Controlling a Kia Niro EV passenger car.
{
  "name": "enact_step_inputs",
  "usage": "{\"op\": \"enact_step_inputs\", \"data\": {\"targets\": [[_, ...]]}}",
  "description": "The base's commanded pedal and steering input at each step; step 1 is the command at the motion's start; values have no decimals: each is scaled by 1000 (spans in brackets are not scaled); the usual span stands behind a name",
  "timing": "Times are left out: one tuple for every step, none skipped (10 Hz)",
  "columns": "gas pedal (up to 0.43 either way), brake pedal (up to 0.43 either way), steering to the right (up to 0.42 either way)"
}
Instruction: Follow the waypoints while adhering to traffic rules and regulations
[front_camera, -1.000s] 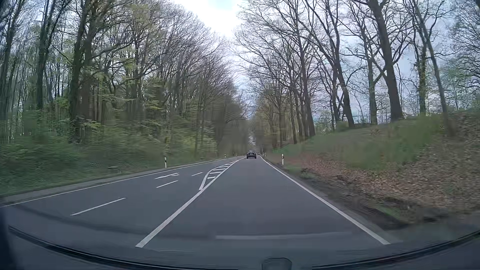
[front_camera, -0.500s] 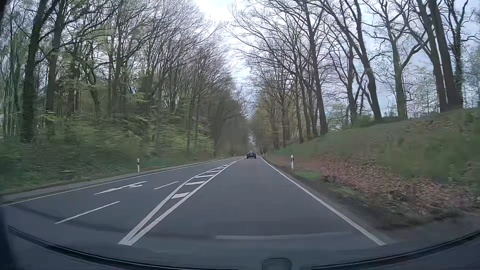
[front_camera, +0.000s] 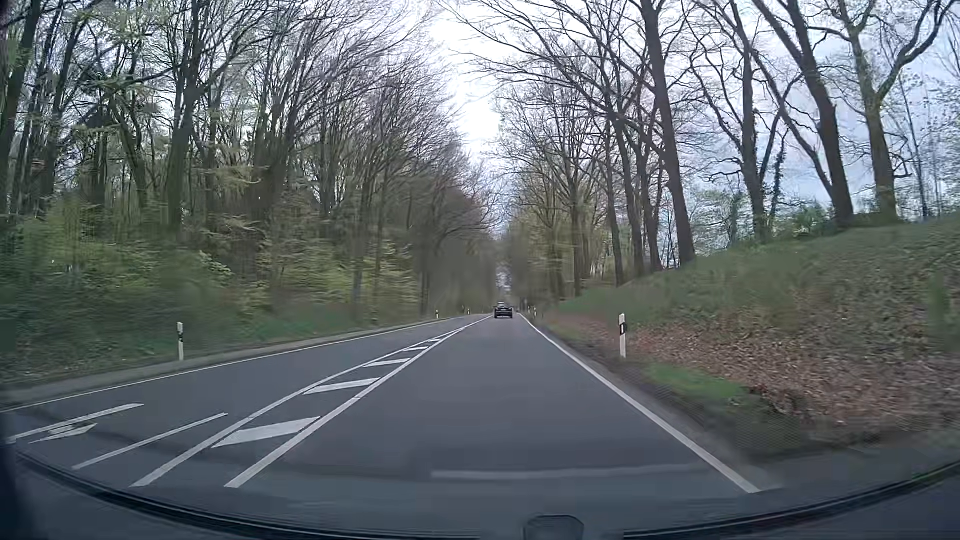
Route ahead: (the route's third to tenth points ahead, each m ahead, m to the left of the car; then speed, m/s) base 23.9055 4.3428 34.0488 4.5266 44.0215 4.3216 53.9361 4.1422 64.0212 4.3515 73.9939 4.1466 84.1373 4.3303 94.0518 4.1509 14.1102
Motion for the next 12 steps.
{"op": "enact_step_inputs", "data": {"targets": [[118,6,-1],[118,0,-1],[118,0,-1],[118,0,-1],[118,0,-1],[118,0,-1],[118,0,-1],[118,6,-1],[130,6,-1],[130,0,-1],[130,0,-1],[130,0,-1]]}}
